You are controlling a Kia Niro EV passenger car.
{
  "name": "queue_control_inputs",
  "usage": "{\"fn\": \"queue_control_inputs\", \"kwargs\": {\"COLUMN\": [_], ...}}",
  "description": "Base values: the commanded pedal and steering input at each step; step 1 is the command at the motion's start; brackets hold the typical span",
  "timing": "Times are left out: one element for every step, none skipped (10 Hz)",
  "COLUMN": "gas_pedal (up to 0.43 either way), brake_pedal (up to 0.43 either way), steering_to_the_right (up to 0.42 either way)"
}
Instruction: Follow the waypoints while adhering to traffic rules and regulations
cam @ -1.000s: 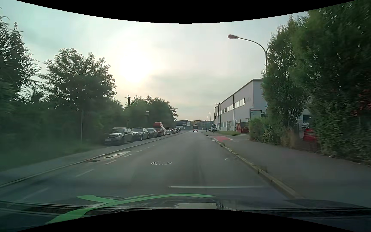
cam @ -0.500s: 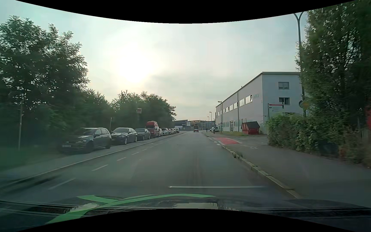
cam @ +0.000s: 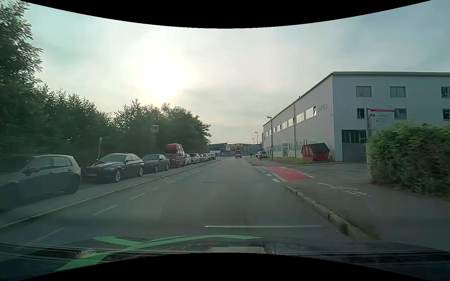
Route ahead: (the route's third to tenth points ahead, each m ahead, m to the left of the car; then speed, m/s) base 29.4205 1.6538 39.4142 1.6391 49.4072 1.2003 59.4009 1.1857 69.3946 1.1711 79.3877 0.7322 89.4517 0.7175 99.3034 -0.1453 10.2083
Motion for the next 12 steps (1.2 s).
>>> {"fn": "queue_control_inputs", "kwargs": {"gas_pedal": [0.138, 0.138, 0.138, 0.138, 0.138, 0.138, 0.138, 0.138, 0.138, 0.138, 0.138, 0.138], "brake_pedal": [0.000, 0.000, 0.000, 0.000, 0.000, 0.000, 0.000, 0.000, 0.000, 0.000, 0.000, 0.000], "steering_to_the_right": [-0.001, -0.001, -0.001, 0.000, 0.000, 0.002, 0.002, 0.002, 0.002, 0.000, 0.000, -0.001]}}
